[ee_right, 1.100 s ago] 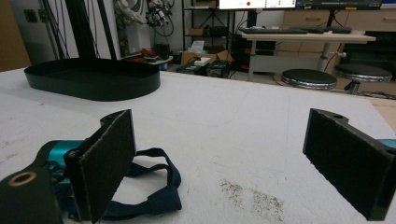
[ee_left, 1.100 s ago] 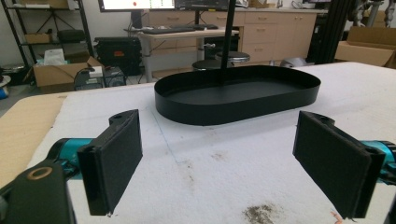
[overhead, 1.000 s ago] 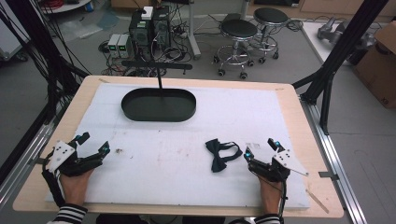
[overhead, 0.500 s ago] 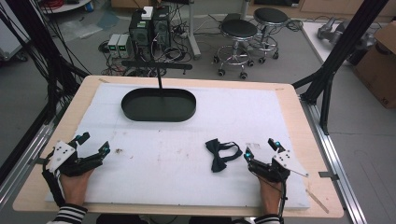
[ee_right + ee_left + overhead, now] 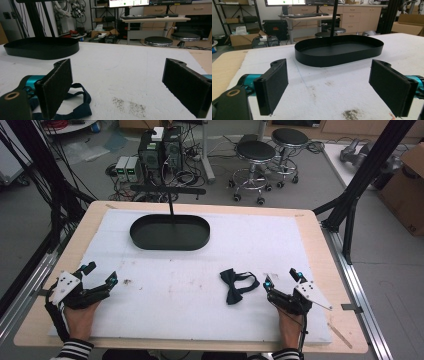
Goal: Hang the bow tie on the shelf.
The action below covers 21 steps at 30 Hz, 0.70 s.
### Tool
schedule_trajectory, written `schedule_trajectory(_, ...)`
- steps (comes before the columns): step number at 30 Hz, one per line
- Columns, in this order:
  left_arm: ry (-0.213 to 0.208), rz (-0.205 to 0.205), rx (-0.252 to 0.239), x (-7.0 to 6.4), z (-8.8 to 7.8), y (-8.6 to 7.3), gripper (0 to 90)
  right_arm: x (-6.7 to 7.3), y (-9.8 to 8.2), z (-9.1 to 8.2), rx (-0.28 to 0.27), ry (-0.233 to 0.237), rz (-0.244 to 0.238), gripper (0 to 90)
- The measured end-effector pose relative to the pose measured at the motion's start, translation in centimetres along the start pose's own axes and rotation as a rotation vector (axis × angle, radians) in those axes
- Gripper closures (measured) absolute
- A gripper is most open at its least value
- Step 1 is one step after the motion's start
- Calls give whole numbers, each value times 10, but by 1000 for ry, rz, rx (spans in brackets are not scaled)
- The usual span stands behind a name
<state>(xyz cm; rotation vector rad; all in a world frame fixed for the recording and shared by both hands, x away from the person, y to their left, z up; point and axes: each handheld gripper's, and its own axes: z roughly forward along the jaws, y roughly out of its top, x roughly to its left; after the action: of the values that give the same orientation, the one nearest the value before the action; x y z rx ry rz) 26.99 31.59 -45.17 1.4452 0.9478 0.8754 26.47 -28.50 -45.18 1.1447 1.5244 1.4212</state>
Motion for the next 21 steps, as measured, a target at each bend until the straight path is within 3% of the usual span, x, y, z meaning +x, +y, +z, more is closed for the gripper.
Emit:
schedule_trajectory(8,0,-1,-1,0,0,0,160,0,4,0,47,-3,1,84)
schedule_trajectory(12,1,-1,-1,0,0,0,160,4,13,-4,47,22,7,85)
schedule_trajectory(14,0,-1,-1,0,0,0,160,8,22,-3,79,53,31,85)
schedule_trajectory(21,0,-2,-1,0,0,0,160,24,38,1,151,114,-29,85)
